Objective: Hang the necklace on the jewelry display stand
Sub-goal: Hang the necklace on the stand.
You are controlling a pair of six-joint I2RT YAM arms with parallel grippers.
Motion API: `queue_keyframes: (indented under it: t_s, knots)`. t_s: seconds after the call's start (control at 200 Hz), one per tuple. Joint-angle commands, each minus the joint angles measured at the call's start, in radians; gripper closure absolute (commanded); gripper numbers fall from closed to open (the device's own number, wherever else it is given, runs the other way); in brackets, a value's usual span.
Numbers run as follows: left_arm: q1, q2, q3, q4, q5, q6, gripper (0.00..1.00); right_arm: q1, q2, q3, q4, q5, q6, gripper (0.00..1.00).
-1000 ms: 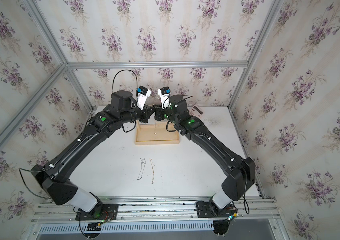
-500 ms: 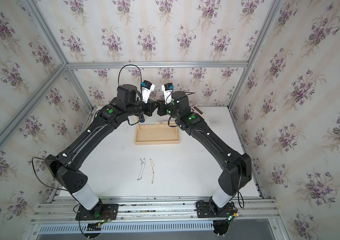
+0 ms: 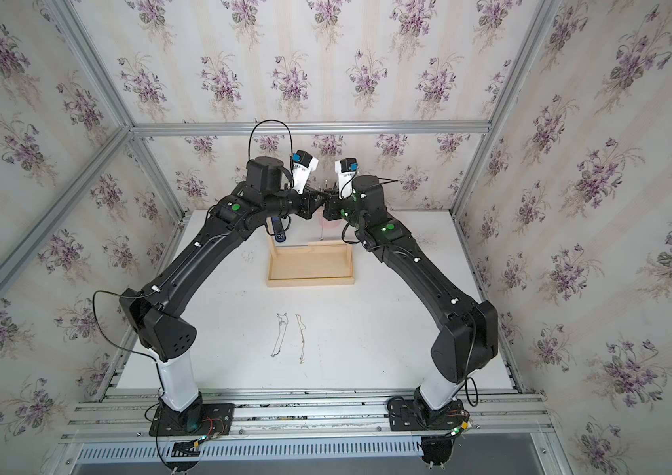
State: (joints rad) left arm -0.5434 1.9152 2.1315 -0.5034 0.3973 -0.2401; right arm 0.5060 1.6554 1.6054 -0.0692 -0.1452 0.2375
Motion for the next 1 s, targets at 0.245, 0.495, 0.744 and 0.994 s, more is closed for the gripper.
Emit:
queue_keyframes:
  t_s: [0.245, 0.495, 0.744, 0.994]
  knots:
    - [0.013, 0.096, 0.105, 0.017, 0.017, -0.031, 0.95, -0.048, 0.008, -0.02, 0.09, -0.039, 0.009, 0.96]
    - [0.019, 0.171, 0.186, 0.024, 0.039, -0.053, 0.95, -0.072, 0.045, -0.025, 0.113, -0.063, 0.017, 0.96]
    - [0.028, 0.245, 0.258, 0.019, 0.053, -0.067, 0.95, -0.116, 0.085, -0.025, 0.143, -0.081, 0.022, 0.95]
    - [0.032, 0.292, 0.291, 0.026, 0.058, -0.08, 0.95, -0.136, 0.115, -0.021, 0.168, -0.115, 0.012, 0.95]
